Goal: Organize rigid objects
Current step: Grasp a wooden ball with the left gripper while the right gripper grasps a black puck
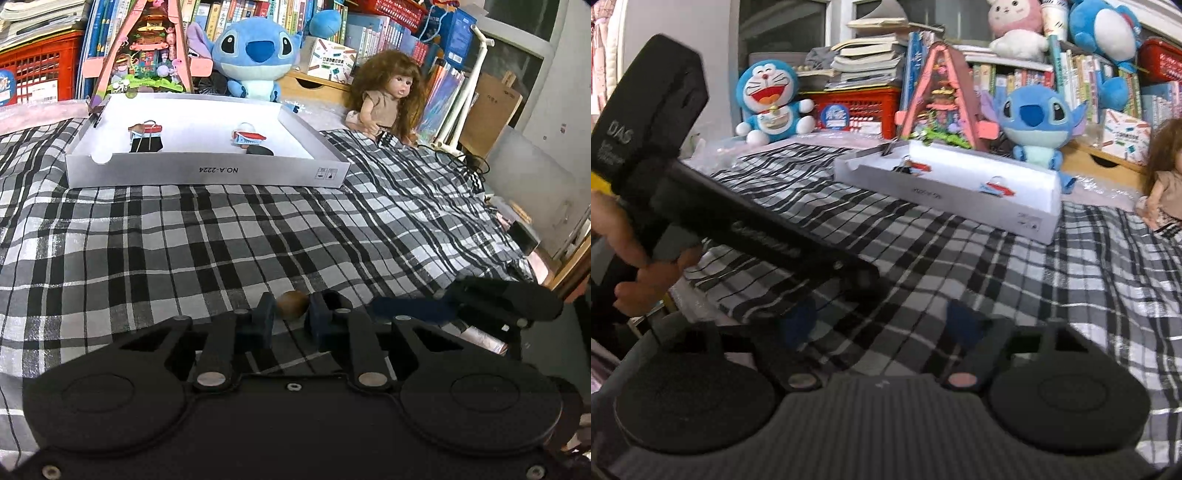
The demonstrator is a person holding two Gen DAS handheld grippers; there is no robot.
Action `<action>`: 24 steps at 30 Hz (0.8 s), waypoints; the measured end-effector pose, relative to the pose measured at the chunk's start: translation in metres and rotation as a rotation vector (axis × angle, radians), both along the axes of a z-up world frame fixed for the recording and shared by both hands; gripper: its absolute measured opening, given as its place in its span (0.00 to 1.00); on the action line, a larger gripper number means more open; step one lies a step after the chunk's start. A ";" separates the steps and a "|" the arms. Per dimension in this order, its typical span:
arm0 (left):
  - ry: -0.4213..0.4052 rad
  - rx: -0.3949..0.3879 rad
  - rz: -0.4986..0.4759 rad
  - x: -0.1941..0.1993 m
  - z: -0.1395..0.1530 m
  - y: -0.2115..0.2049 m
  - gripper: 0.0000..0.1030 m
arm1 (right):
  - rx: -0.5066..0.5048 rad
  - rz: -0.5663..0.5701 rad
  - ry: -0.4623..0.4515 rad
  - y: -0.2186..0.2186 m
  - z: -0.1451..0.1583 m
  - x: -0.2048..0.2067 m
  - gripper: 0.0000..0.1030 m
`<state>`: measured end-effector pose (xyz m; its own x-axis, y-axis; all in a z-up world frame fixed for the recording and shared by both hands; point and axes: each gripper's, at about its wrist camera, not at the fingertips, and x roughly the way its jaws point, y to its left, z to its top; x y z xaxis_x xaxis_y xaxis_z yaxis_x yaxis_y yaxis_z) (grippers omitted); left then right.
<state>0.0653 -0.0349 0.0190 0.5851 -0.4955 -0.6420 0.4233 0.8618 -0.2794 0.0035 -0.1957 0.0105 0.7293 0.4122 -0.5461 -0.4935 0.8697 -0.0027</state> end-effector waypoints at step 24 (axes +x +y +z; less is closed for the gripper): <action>-0.030 0.033 0.102 0.006 0.006 0.018 0.18 | 0.018 -0.071 0.012 0.010 0.003 0.015 0.36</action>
